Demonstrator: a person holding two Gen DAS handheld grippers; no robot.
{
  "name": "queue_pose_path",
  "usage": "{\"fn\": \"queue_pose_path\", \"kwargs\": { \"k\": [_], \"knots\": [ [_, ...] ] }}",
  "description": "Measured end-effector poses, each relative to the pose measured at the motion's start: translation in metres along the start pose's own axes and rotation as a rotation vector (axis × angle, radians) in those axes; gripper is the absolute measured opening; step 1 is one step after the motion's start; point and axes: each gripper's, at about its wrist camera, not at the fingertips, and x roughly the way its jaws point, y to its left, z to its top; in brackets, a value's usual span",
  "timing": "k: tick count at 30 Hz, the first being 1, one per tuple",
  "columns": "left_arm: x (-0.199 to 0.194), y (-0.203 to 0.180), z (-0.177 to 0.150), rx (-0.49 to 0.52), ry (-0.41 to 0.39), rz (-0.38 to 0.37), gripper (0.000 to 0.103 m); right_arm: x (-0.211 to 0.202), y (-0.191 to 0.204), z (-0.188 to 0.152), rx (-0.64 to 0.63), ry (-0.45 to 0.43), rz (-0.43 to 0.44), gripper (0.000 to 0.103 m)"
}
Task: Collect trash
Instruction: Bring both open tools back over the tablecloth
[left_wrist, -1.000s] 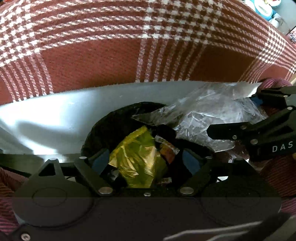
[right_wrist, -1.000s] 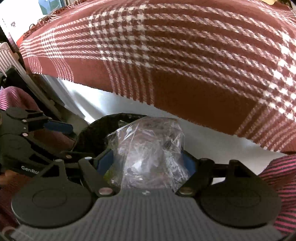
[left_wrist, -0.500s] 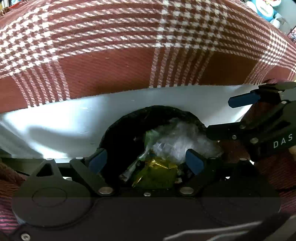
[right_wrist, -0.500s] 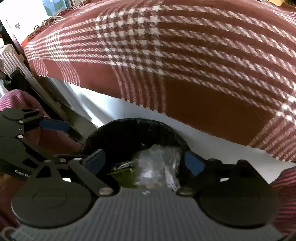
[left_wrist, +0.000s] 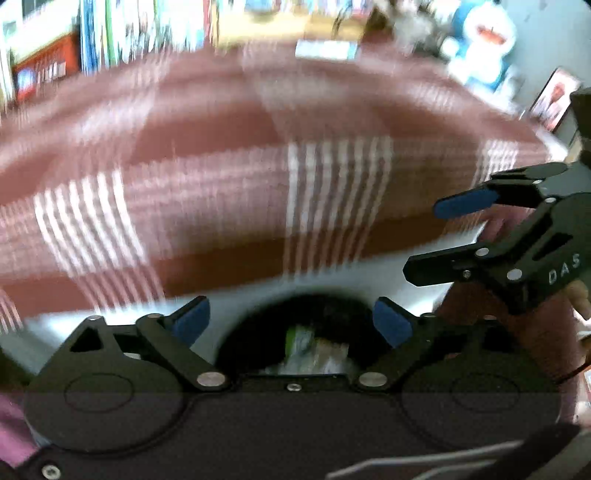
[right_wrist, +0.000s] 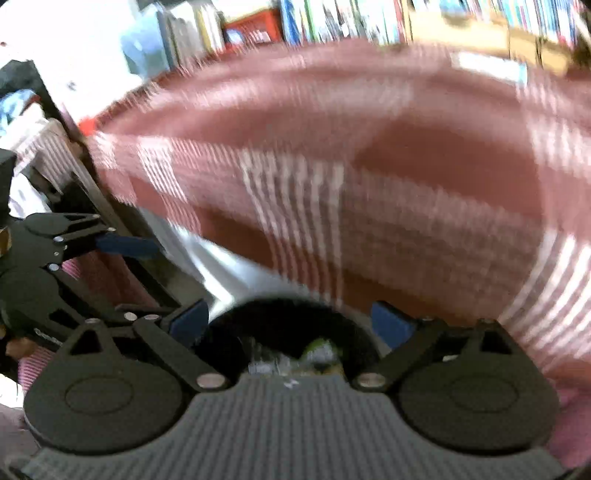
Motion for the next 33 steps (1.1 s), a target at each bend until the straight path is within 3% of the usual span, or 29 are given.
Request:
{"fn": "queue_pose_path", "kwargs": {
  "k": [6, 14, 19, 24, 28, 33],
  "knots": [
    [-0.026, 0.019, 0.075, -0.021, -0.18, 0.014, 0.102, -0.046, -0.017, 0.055, -0.027, -0.157, -0.058, 0.099],
    [0.016, 0.051, 0.158, -0.068, -0.296, 0.096, 0.102, -0.048, -0.058, 0.112, -0.014, -0.306, -0.294, 0.103],
    [0.061, 0.065, 0.207, -0.064, -0.343, 0.163, 0.102, -0.034, -0.098, 0.143, 0.035, -0.315, -0.383, 0.103],
    [0.107, 0.078, 0.252, -0.061, -0.387, 0.142, 0.102, -0.012, -0.135, 0.168, 0.011, -0.3, -0.462, 0.103],
    [0.151, 0.084, 0.276, -0.076, -0.377, 0.162, 0.102, 0.009, -0.164, 0.181, -0.092, -0.281, -0.484, 0.103],
    [0.197, 0.096, 0.302, -0.134, -0.392, 0.187, 0.102, 0.03, -0.19, 0.193, -0.118, -0.26, -0.47, 0.103]
  ]
}}
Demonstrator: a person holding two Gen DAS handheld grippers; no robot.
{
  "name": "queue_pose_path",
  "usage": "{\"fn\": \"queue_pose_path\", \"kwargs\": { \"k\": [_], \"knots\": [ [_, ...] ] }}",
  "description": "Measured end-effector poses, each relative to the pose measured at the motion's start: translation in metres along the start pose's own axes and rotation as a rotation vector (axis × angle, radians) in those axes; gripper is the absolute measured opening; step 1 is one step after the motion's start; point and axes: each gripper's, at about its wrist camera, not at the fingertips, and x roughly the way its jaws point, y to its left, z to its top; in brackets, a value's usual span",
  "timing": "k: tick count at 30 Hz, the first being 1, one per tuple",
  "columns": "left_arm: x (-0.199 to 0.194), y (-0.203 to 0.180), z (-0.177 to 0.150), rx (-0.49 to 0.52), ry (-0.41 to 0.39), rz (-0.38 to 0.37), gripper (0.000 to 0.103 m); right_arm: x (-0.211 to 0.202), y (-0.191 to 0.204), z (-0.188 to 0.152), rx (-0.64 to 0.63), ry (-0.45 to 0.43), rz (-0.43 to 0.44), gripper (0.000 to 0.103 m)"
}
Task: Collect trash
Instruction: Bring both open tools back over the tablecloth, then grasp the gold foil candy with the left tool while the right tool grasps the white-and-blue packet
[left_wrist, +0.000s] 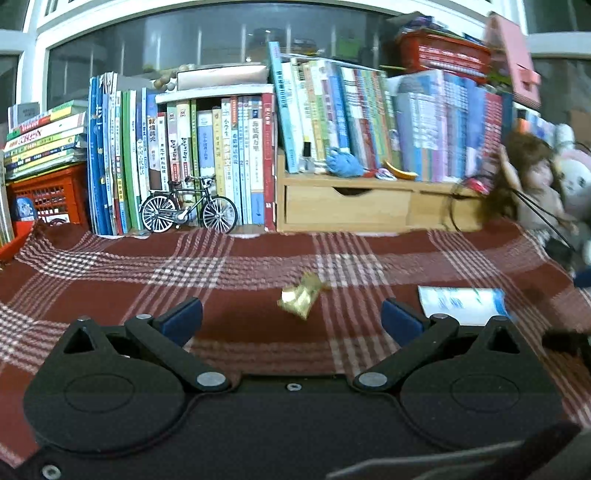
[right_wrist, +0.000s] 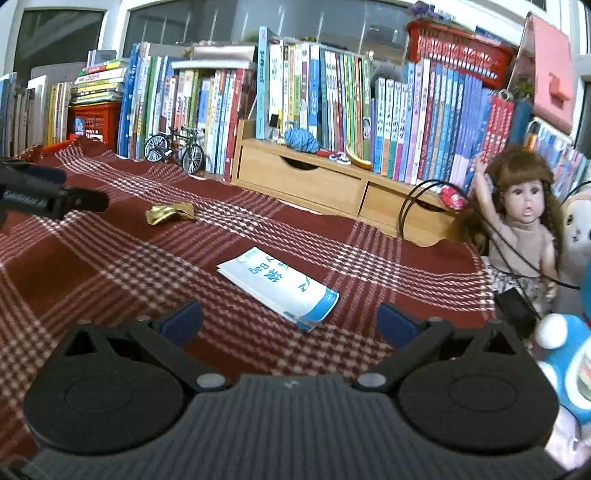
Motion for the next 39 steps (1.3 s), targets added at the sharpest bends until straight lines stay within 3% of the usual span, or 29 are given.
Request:
{"fn": "queue_pose_path", "kwargs": {
  "k": [5, 9, 17, 22, 26, 27, 30, 34, 39],
  "knots": [
    [0.049, 0.001, 0.013, -0.048, -0.001, 0.035, 0.102, 0.032, -0.008, 0.004, 0.023, 0.02, 0.02, 0.103],
    [0.08, -0.004, 0.018, -0.024, -0.005, 0.041, 0.102, 0.055, -0.014, 0.006, 0.054, 0.035, 0.019, 0.103],
    [0.132, -0.019, 0.011, 0.06, 0.137, 0.043, 0.1, 0.087, -0.026, 0.009, 0.106, 0.06, 0.044, 0.103],
    [0.144, -0.016, 0.002, 0.015, 0.216, -0.014, 0.073, 0.104, -0.023, 0.015, 0.022, 0.066, 0.1, 0.103],
    [0.139, -0.018, 0.002, 0.028, 0.206, -0.045, 0.033, 0.114, -0.016, 0.02, -0.045, 0.115, 0.155, 0.103],
    [0.137, -0.02, 0.002, 0.036, 0.206, -0.05, 0.029, 0.117, -0.014, 0.02, -0.06, 0.128, 0.164, 0.103],
    [0.133, -0.026, 0.0, 0.074, 0.197, -0.057, 0.029, 0.123, -0.008, 0.019, -0.112, 0.167, 0.174, 0.103],
    [0.124, -0.028, -0.001, 0.077, 0.193, -0.071, 0.027, 0.125, -0.014, 0.02, -0.028, 0.203, 0.194, 0.102],
    [0.107, -0.029, -0.004, 0.09, 0.182, -0.091, 0.027, 0.116, -0.017, 0.015, 0.028, 0.196, 0.215, 0.07]
  ]
}}
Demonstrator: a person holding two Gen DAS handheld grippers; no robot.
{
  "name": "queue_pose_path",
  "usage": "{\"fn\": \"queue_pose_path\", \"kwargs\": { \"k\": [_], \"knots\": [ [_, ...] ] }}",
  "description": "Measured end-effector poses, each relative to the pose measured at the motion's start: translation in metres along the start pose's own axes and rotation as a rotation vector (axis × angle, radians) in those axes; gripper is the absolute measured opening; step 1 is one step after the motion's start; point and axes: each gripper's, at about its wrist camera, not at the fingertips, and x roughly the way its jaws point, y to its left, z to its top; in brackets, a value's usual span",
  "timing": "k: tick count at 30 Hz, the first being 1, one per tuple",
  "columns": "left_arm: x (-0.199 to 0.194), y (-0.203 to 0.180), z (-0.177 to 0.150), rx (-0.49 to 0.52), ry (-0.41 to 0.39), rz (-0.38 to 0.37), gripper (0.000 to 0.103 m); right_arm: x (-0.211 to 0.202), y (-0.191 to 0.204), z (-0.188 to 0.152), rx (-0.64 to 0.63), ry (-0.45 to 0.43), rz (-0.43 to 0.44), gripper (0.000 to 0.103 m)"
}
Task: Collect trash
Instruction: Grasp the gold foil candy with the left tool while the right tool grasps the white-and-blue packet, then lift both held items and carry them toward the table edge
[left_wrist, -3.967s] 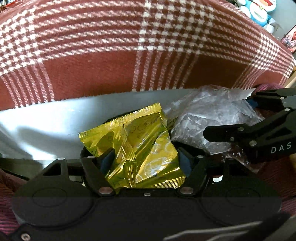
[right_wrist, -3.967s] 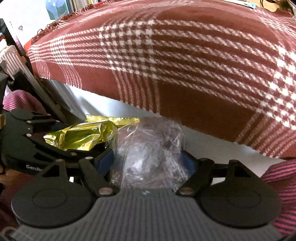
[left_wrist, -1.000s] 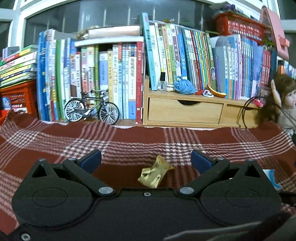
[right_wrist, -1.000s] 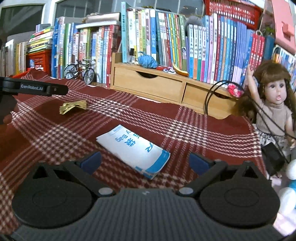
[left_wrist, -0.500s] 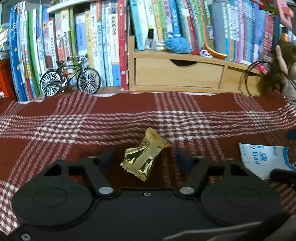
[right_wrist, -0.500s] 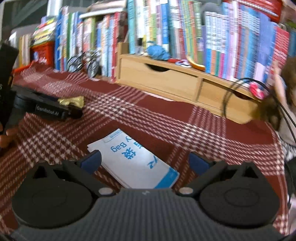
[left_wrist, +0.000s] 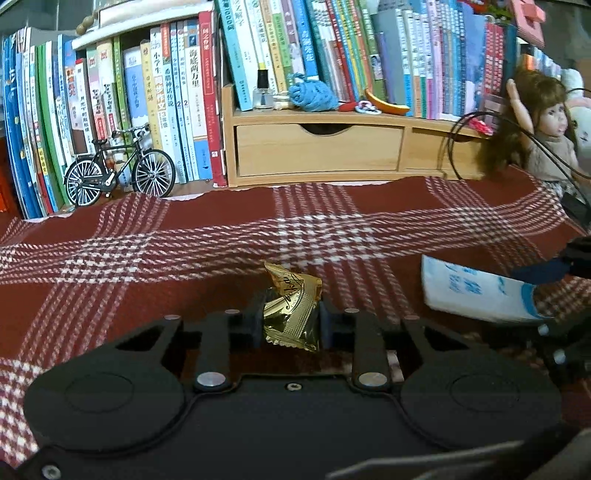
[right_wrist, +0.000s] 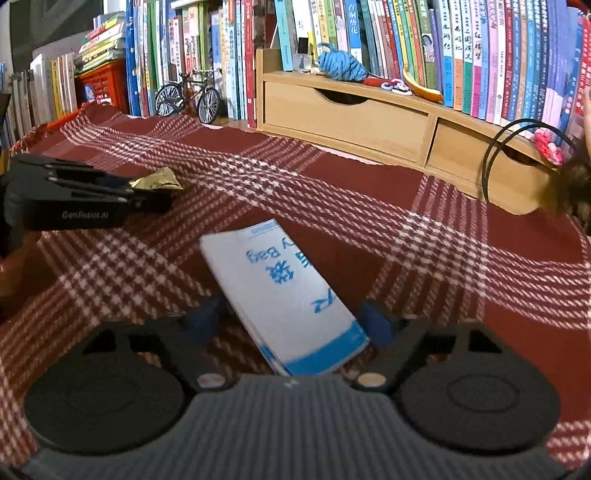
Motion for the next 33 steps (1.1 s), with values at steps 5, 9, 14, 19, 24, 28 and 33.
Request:
{"fn": "queue_pose_path", "kwargs": {
  "k": [5, 9, 14, 19, 24, 28, 33],
  "knots": [
    [-0.021, 0.0, -0.009, -0.012, -0.009, -0.02, 0.026, -0.017, 0.011, -0.006, 0.006, -0.023, -0.055, 0.039],
    [-0.044, 0.0, -0.021, -0.005, -0.024, -0.04, 0.026, -0.034, 0.022, -0.013, 0.031, -0.04, -0.059, 0.032],
    [-0.079, -0.006, -0.037, 0.019, -0.039, -0.06, 0.026, -0.058, 0.039, -0.03, 0.063, -0.063, -0.033, 0.029],
    [-0.116, -0.012, -0.051, 0.032, -0.053, -0.081, 0.026, -0.08, 0.058, -0.048, 0.072, -0.051, -0.01, 0.029],
    [-0.149, -0.021, -0.069, 0.085, -0.044, -0.102, 0.027, -0.103, 0.085, -0.065, -0.008, -0.065, 0.051, 0.077],
    [-0.161, -0.025, -0.081, 0.12, -0.042, -0.086, 0.027, -0.104, 0.098, -0.061, -0.093, -0.079, 0.04, 0.091],
    [-0.165, -0.027, -0.093, 0.145, -0.018, -0.092, 0.03, -0.087, 0.106, -0.054, -0.119, -0.035, 0.069, 0.103]
  ]
}}
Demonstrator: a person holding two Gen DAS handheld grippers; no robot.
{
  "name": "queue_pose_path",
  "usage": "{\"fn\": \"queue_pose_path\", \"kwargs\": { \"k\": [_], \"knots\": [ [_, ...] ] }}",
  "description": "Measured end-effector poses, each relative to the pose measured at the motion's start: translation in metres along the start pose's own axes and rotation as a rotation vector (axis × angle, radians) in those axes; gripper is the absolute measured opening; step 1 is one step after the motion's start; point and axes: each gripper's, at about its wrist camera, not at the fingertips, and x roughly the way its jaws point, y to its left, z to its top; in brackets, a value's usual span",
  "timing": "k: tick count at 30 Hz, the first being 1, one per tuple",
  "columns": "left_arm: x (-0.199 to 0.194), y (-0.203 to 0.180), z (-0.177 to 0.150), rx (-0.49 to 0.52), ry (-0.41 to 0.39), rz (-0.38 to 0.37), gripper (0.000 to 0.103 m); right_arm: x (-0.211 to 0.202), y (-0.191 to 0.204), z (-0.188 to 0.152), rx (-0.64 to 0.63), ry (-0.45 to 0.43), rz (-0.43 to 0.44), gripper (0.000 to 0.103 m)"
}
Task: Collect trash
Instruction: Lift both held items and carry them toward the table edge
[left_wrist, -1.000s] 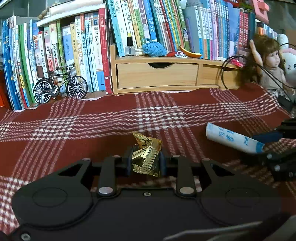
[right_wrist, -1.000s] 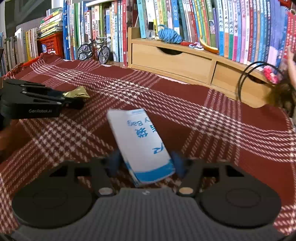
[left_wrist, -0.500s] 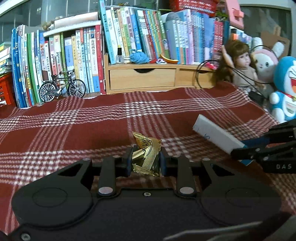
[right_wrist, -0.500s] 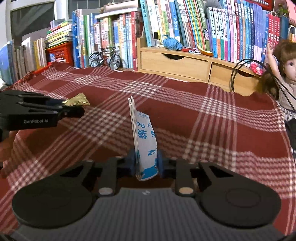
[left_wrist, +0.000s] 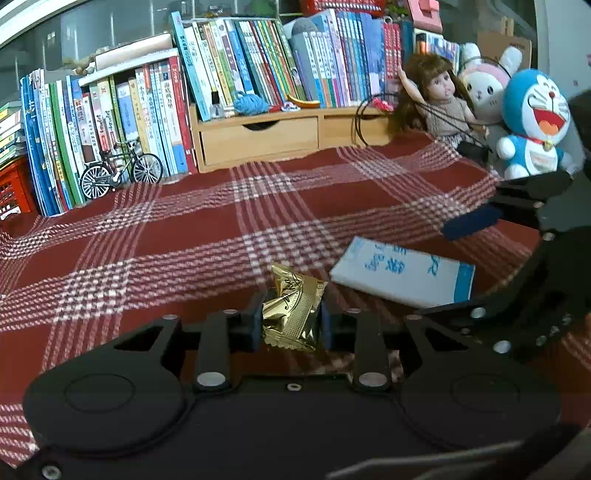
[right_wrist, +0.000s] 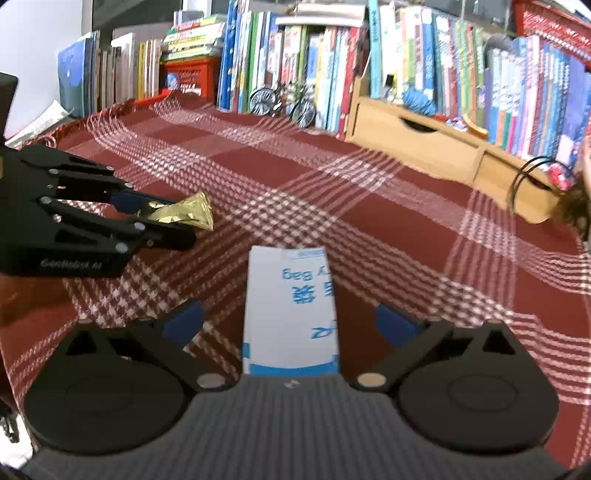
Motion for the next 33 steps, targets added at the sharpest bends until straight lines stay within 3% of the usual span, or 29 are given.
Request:
{"fn": "queue_pose_path", "kwargs": {
  "k": [3, 4, 5, 7, 10, 11, 13, 14, 16, 18, 21, 33],
  "knots": [
    [0.001, -0.002, -0.006, 0.022, 0.006, -0.005, 0.039, 0.008, 0.009, -0.002, -0.015, 0.015, -0.006, 0.102],
    [0.001, -0.002, -0.008, 0.027, 0.008, -0.01, 0.048, 0.01, 0.012, -0.003, -0.016, 0.021, -0.016, 0.101],
    [0.001, -0.003, -0.01, 0.032, 0.006, -0.014, 0.055, 0.011, 0.014, -0.005, -0.008, 0.028, -0.015, 0.094],
    [0.001, -0.005, -0.013, 0.049, 0.003, -0.003, 0.058, 0.013, 0.012, -0.007, 0.03, 0.042, -0.001, 0.089],
    [0.005, -0.007, -0.014, 0.06, 0.005, 0.007, 0.062, 0.009, 0.01, -0.012, 0.077, 0.02, -0.003, 0.069],
    [0.006, -0.007, -0.014, 0.049, 0.006, 0.006, 0.062, 0.007, 0.009, -0.013, 0.089, 0.012, -0.012, 0.058],
    [0.009, -0.004, -0.014, 0.016, 0.01, -0.008, 0.055, 0.002, 0.007, -0.015, 0.118, -0.009, -0.02, 0.054],
    [0.011, -0.002, -0.013, -0.002, 0.014, -0.019, 0.042, -0.001, 0.007, -0.015, 0.13, -0.018, -0.025, 0.05],
    [0.013, 0.0, -0.012, -0.04, 0.024, -0.036, 0.027, -0.006, 0.01, -0.016, 0.143, -0.04, -0.046, 0.043],
    [0.012, 0.001, -0.011, -0.062, 0.017, -0.029, 0.026, -0.011, 0.013, -0.016, 0.154, -0.055, -0.068, 0.034],
    [0.003, -0.003, -0.01, -0.066, -0.007, -0.03, 0.026, -0.017, 0.015, -0.017, 0.187, -0.067, -0.088, 0.029],
    [-0.054, -0.024, -0.026, -0.074, -0.04, -0.002, 0.026, -0.056, 0.042, -0.036, 0.291, -0.135, -0.096, 0.026]
  ]
}}
